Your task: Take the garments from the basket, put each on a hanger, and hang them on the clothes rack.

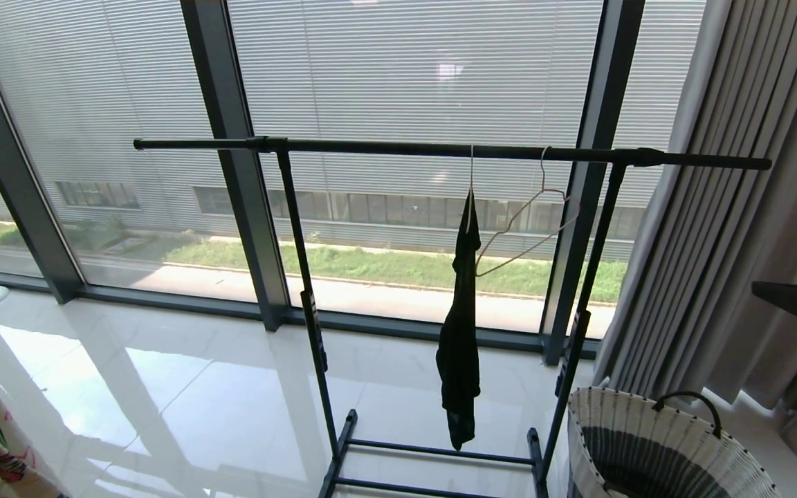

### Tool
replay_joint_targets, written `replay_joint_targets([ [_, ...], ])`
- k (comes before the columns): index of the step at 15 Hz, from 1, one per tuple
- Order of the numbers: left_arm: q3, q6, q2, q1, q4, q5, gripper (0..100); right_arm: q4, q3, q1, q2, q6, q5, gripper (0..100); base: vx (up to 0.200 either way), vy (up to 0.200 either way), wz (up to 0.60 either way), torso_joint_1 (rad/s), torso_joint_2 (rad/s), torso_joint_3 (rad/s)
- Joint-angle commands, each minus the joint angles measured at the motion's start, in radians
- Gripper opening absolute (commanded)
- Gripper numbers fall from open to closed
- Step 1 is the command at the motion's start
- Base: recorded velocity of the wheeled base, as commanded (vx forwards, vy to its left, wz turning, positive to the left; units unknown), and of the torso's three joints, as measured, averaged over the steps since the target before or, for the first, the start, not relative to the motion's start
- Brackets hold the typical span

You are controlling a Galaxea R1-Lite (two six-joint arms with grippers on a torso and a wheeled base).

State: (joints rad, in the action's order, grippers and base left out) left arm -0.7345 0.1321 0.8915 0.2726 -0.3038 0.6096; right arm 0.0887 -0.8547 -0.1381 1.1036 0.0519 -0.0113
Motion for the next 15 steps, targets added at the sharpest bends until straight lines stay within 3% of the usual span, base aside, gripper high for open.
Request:
replay_joint_targets([
  [1,0.0,0.0,0.001,0.014,0.0,0.001,0,0.0,0.0,0.0,0.001,0.0,-0.001,100,0.2,0.0,0.0,0.012,0.0,-0.007],
  [12,-0.002,0.0,0.004,0.014,0.0,-0.001,0,0.0,0.002,-0.008,0.001,-0.001,0.004,100,0.2,0.0,0.0,0.001,0.0,0.003],
  [15,0.0,-0.002,0.004,0.014,0.0,0.001,0,0.002,0.002,-0.011,-0.004,-0.004,0.036,100,0.2,0.0,0.0,0.006,0.0,0.006],
])
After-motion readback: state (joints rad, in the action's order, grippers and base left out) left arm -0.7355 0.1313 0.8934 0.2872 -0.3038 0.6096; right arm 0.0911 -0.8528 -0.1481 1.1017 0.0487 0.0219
